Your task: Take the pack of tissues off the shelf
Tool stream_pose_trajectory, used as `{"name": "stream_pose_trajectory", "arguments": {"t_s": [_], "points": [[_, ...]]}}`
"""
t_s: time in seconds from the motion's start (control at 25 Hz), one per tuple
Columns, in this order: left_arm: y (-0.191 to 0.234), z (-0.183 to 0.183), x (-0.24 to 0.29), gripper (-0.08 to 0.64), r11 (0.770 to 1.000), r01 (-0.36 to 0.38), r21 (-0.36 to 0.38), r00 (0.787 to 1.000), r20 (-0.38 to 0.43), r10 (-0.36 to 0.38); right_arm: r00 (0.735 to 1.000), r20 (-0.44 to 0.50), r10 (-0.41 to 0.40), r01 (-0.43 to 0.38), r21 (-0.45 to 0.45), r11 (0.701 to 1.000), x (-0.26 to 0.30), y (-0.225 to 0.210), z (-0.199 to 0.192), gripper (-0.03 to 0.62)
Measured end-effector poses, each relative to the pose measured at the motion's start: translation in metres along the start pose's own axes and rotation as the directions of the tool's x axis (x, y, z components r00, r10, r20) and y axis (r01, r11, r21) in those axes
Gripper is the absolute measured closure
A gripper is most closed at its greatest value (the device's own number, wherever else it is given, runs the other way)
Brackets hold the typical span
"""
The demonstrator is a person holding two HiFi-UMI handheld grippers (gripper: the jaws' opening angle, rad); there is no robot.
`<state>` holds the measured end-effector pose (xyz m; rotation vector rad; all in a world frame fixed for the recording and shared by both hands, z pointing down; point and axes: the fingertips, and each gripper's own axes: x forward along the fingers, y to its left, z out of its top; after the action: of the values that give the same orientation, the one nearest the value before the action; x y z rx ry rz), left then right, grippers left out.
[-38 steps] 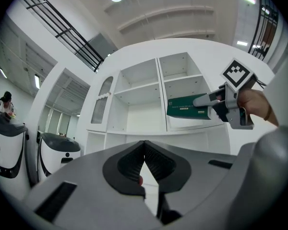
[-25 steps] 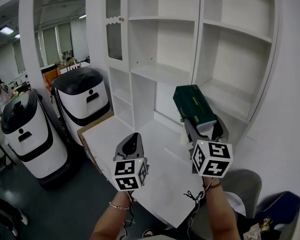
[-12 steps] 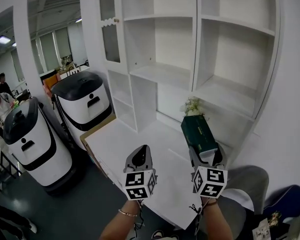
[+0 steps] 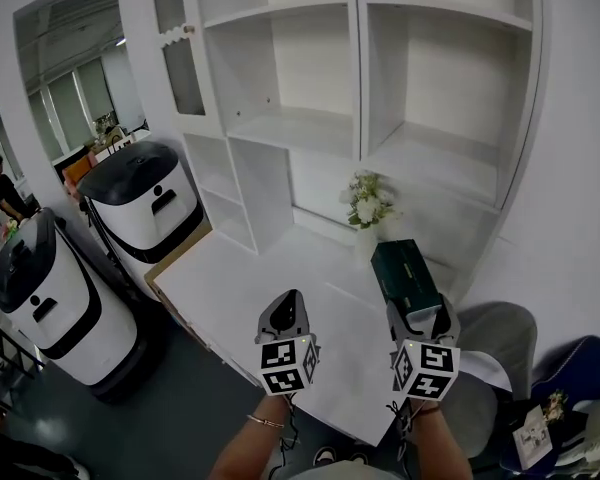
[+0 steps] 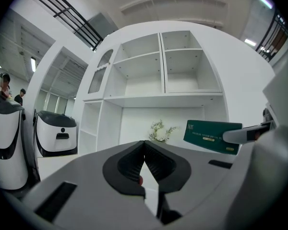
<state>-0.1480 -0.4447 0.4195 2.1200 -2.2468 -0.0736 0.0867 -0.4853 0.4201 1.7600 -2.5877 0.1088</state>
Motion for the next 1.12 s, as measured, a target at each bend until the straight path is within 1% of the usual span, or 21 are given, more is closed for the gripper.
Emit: {"name": "stream_pose_trajectory", "arguments": {"t_s": [0.16,0.32,0.48,0.64,0.8,1.12], "points": [[-0.01,-0.01,0.01,0.543,1.0,0.028,-0.006,0.999,-0.017,-0.028,0.999,-0.028,-0.024,0.025,0.012,1.0,0.0,-0.01,-0.014,0.176],[-0.013,-0.017,0.018,0.543,0.999,0.042,-0.013,0.999,-0.034,-0.043,0.999,-0.025,-0.038,0.038,0.009,0.999,0.0,-0.016,-0.015,0.176],[-0.017,-0.02,0.025,0.543,0.999,0.05,-0.018,0.998,-0.042,-0.05,0.999,-0.031,-0.04,0.041,0.015,0.999,0.003,-0.021,-0.016,0.176],[-0.019,-0.02,0.029,0.543,0.998,0.055,-0.007,0.998,-0.043,-0.055,0.999,-0.035,-0.038,0.039,0.023,0.999,0.005,-0.024,-0.019,0.176],[-0.021,-0.017,0.031,0.543,0.998,0.055,-0.006,0.998,-0.037,-0.055,0.998,-0.04,-0.043,0.043,0.005,0.999,0.007,-0.024,-0.017,0.176],[-0.025,-0.016,0.03,0.543,0.999,0.054,-0.008,0.998,-0.035,-0.054,0.998,-0.025,-0.058,0.058,0.006,0.998,0.004,-0.03,-0.014,0.176]]}}
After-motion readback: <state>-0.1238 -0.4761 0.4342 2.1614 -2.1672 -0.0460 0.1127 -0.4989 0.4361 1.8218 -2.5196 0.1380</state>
